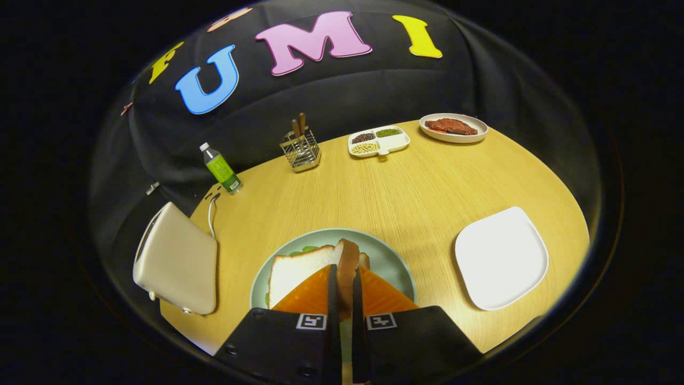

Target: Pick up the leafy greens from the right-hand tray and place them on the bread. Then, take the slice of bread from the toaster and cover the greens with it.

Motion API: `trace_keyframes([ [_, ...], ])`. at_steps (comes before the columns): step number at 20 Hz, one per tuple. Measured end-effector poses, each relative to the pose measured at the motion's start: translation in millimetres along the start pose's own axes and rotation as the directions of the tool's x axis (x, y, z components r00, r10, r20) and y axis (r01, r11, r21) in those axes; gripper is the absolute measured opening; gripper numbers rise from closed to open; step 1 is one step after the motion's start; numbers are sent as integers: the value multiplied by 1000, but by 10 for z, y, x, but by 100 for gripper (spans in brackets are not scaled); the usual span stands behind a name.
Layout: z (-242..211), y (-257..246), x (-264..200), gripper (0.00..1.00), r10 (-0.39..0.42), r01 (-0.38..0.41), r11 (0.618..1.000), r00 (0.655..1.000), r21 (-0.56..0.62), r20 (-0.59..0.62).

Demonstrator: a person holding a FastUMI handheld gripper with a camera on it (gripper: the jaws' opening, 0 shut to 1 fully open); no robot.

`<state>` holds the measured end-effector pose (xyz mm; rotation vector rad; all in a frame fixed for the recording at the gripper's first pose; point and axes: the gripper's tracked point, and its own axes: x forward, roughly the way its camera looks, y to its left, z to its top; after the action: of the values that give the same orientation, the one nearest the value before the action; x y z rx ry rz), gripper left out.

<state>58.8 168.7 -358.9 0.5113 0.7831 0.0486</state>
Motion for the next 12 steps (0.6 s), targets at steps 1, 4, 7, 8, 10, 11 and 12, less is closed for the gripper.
trace_keyframes([
  [1,-26,-27,15,15,-9,8,1000,1000,-24,-7],
  [4,-27,-147,35,28,-55,55,996,998,-69,-8],
  [7,-9,-220,34,50,-85,84,990,996,-112,-8],
  [8,21,-261,13,58,-99,99,988,995,-121,0],
  [10,62,-263,-17,74,-103,104,988,995,-119,7],
  [11,94,-303,-51,82,-110,111,986,994,-122,16],
  [12,123,-315,-44,98,-106,108,987,994,-118,28],
])
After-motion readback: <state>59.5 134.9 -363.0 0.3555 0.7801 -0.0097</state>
